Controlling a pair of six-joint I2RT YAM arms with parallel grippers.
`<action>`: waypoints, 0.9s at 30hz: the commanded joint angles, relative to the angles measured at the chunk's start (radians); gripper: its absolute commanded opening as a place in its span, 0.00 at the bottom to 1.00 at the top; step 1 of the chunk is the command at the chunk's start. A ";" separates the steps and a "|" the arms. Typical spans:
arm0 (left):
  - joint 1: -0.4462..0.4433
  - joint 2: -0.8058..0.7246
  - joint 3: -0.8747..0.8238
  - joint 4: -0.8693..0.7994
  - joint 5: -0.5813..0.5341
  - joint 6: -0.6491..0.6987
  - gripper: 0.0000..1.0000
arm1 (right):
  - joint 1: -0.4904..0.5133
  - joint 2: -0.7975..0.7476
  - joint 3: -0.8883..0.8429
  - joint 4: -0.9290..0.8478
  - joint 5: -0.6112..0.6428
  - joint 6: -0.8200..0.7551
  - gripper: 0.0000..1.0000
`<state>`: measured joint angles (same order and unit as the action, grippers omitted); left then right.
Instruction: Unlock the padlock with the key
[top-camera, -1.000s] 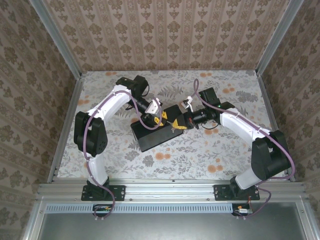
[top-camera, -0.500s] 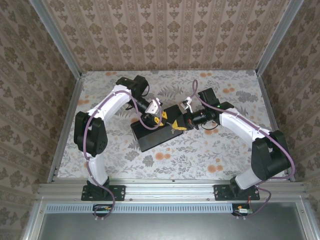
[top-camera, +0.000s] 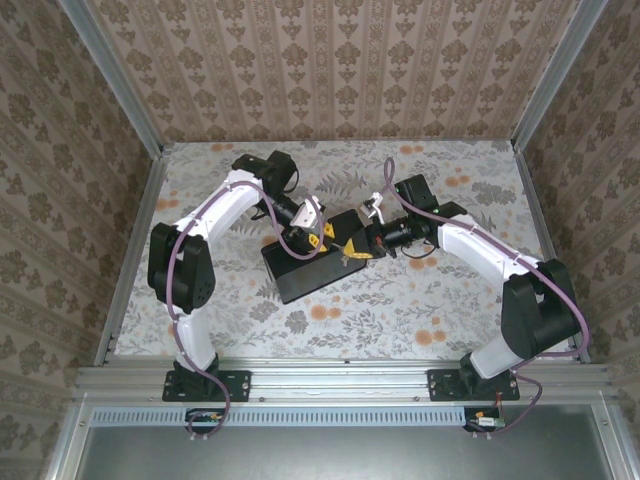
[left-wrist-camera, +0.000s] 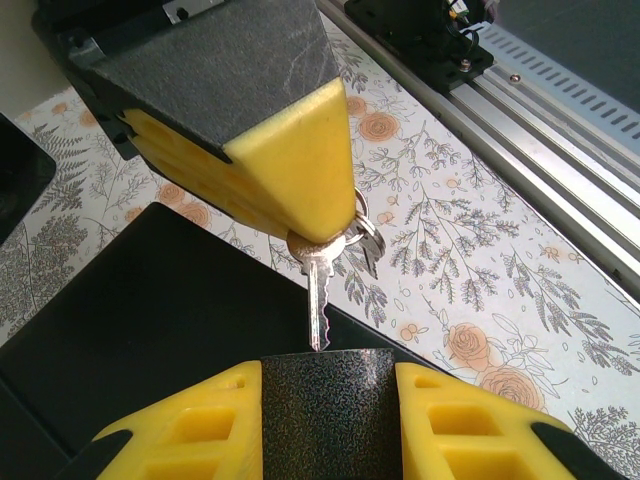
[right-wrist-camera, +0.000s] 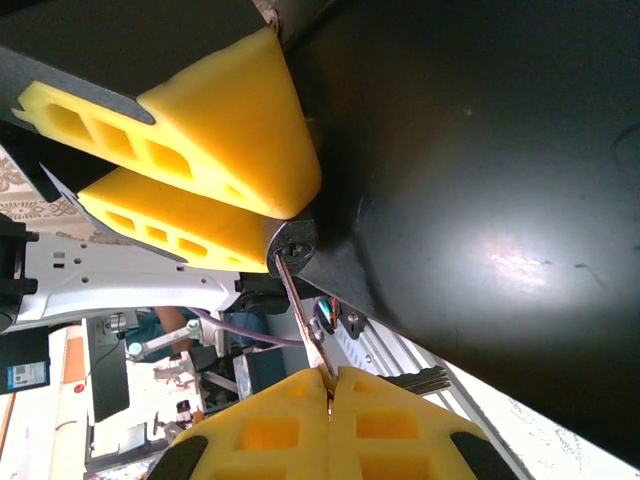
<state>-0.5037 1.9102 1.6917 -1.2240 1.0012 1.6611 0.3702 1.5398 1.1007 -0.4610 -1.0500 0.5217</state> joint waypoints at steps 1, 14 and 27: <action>-0.004 0.021 0.008 -0.003 -0.020 0.006 0.23 | 0.007 0.014 0.033 -0.044 0.014 -0.031 0.00; -0.009 0.018 0.004 -0.004 -0.022 0.009 0.23 | 0.012 0.026 0.042 -0.028 0.013 -0.021 0.00; -0.013 0.020 0.002 -0.001 -0.031 0.006 0.23 | 0.012 0.023 0.044 -0.021 0.018 -0.013 0.00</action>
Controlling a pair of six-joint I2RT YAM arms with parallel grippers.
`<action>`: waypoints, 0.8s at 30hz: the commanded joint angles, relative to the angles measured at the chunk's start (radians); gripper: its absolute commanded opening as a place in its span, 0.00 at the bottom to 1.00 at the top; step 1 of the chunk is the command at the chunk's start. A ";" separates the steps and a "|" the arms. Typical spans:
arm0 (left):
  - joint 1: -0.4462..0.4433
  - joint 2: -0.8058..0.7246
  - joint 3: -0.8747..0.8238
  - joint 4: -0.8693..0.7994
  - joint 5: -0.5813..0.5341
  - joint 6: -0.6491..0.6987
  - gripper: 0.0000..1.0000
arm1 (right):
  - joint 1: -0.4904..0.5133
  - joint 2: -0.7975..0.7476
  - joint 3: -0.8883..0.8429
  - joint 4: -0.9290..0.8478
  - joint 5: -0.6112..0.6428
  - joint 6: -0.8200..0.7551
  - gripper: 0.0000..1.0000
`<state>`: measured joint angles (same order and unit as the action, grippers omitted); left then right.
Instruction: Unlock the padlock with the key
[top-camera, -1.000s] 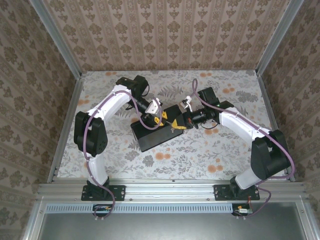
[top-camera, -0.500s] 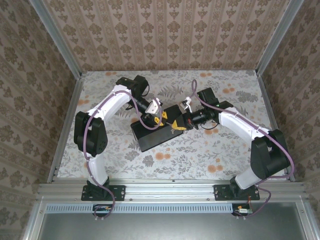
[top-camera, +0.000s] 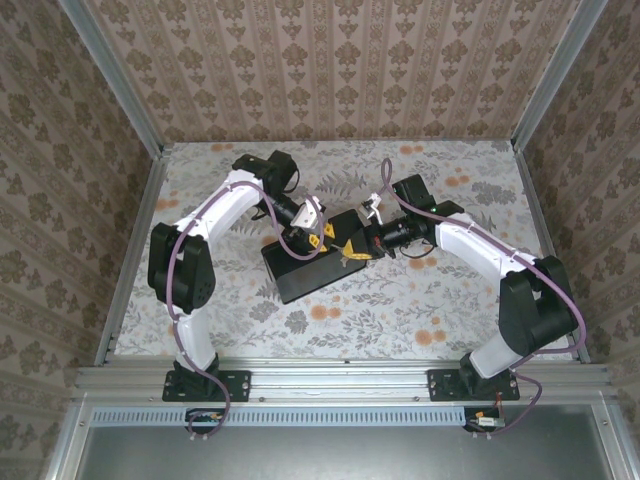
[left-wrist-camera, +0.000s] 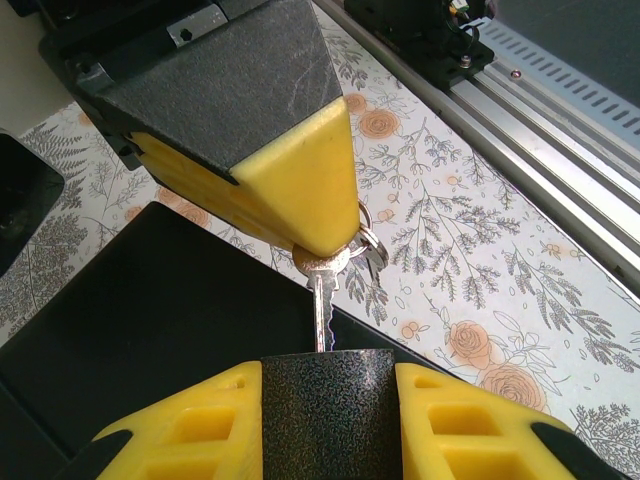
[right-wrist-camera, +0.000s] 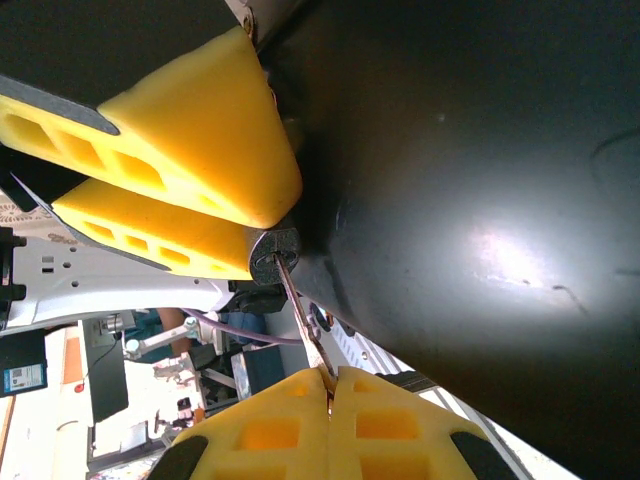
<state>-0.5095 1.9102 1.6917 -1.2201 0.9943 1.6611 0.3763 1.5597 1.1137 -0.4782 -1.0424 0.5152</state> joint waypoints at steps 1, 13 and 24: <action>-0.008 0.018 0.001 -0.005 -0.026 0.006 0.23 | 0.006 0.002 0.026 0.009 0.005 0.001 0.00; -0.018 0.023 0.008 -0.021 -0.047 0.010 0.23 | 0.006 -0.003 0.083 -0.035 0.083 0.007 0.00; -0.023 0.024 0.010 -0.005 -0.044 -0.002 0.24 | 0.033 0.002 0.075 0.082 0.059 0.108 0.00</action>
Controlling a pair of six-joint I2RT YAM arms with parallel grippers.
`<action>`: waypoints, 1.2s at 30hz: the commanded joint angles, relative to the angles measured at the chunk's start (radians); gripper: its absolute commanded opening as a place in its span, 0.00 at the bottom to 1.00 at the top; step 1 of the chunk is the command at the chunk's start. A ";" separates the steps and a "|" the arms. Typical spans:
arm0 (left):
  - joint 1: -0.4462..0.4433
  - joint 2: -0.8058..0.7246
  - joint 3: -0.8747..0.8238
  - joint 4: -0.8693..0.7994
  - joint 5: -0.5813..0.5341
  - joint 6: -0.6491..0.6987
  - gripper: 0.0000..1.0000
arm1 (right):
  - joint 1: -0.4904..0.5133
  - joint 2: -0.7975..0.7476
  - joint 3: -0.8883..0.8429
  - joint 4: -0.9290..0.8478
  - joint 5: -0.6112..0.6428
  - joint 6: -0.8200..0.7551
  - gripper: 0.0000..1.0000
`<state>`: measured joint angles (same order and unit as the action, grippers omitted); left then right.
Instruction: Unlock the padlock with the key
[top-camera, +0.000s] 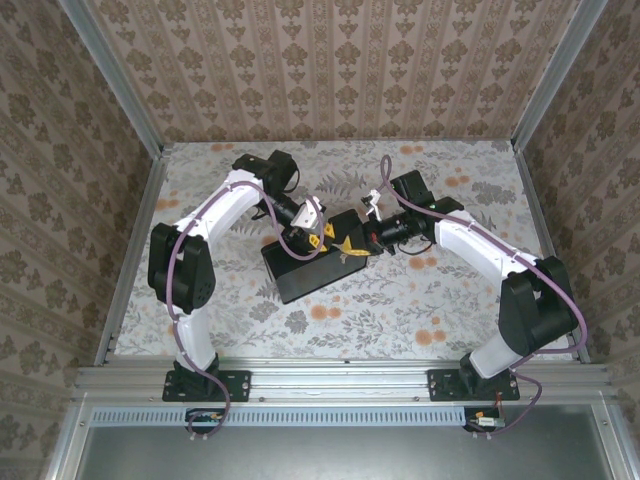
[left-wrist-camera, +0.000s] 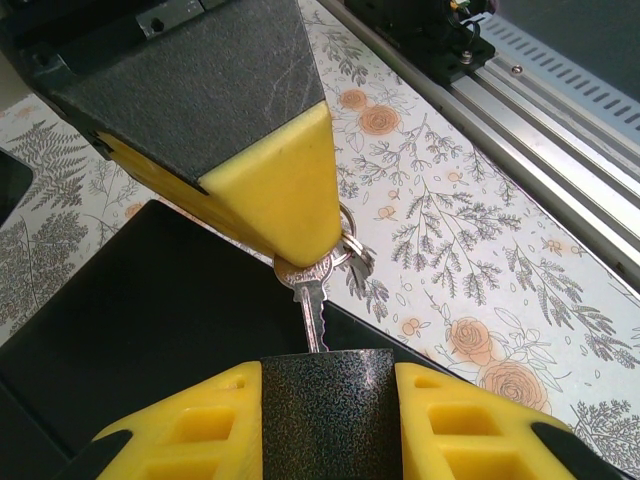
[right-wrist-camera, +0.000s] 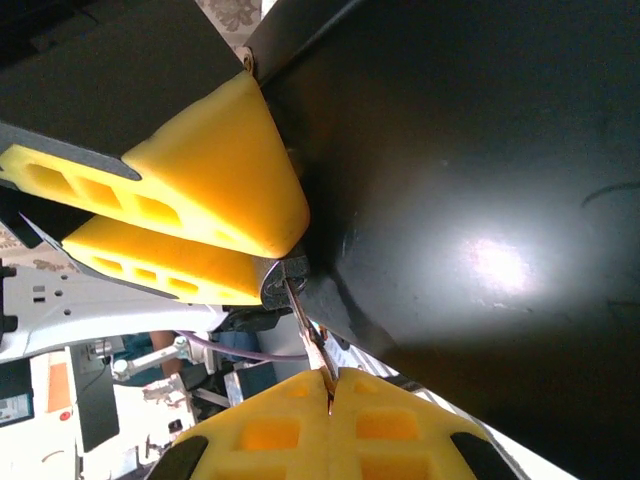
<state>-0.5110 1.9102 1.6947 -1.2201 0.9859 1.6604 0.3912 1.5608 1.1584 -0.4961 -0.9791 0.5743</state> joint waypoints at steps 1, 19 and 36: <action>-0.021 0.024 0.005 -0.002 -0.036 -0.004 0.24 | 0.022 0.001 0.032 0.112 -0.011 0.060 0.00; -0.029 0.004 -0.008 0.038 0.074 -0.028 0.24 | 0.115 0.070 0.091 0.315 -0.002 0.255 0.01; 0.037 0.016 -0.021 0.097 -0.007 -0.140 0.23 | -0.042 -0.152 -0.003 -0.110 0.167 -0.206 0.50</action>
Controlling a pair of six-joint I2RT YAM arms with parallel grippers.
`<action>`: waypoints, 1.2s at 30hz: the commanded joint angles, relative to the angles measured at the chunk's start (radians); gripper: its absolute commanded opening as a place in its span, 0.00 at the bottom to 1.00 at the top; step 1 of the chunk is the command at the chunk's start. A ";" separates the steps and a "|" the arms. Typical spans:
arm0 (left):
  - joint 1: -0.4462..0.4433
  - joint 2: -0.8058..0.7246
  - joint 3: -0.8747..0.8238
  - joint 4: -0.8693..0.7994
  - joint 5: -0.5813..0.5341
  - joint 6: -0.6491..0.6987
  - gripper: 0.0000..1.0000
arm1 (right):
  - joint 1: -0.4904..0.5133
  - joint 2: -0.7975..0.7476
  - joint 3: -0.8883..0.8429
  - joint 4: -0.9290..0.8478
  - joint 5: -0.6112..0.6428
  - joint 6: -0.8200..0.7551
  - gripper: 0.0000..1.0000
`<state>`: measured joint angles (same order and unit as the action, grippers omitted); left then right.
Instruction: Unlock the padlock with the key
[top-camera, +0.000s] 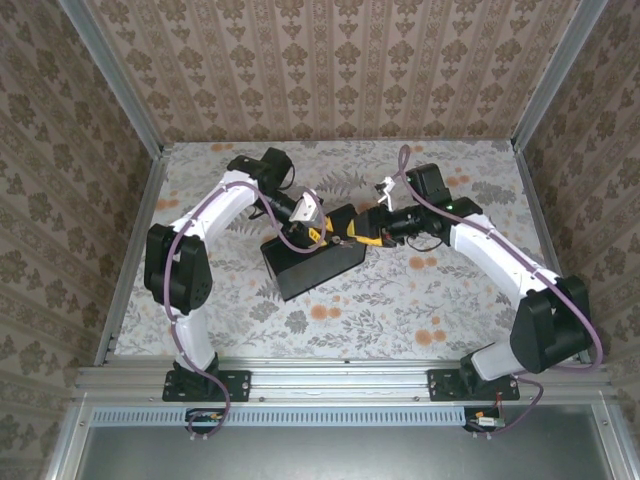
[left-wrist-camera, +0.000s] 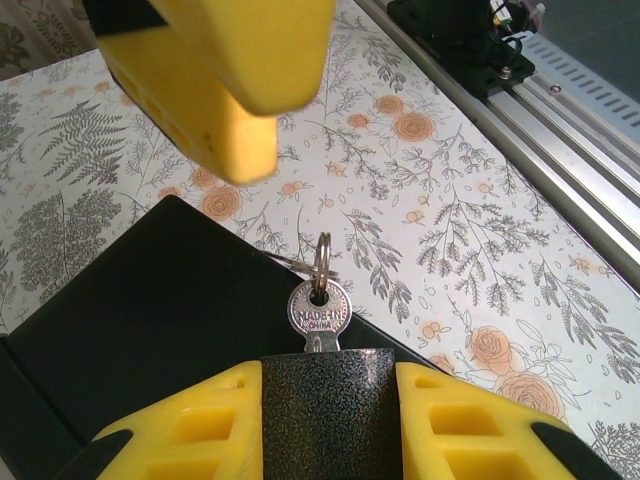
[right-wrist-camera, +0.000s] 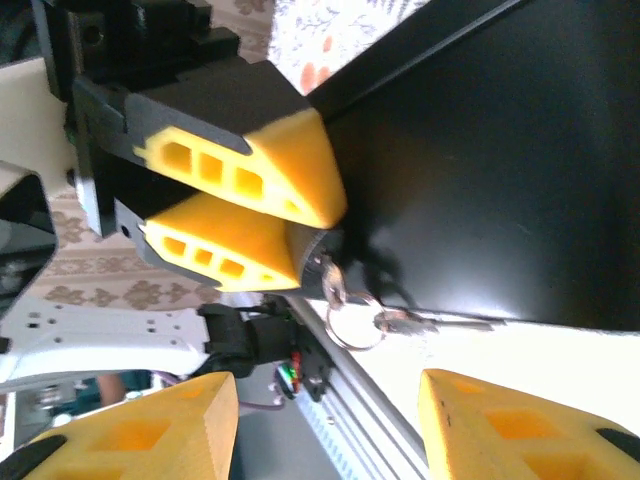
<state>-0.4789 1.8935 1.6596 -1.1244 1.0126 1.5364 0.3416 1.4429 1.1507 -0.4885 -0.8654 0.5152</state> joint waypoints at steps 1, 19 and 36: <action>0.005 0.033 0.015 -0.003 -0.034 -0.017 0.23 | 0.011 -0.044 -0.002 -0.112 0.069 -0.188 0.48; 0.016 0.071 0.096 -0.133 0.012 0.035 0.24 | 0.306 -0.201 -0.416 0.778 0.684 -0.949 0.44; 0.018 0.055 0.088 -0.131 0.021 0.033 0.23 | 0.376 -0.179 -0.393 0.746 0.799 -1.175 0.42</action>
<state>-0.4694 1.9469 1.7420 -1.2308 1.0164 1.5448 0.7082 1.2545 0.7208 0.3069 -0.0776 -0.6048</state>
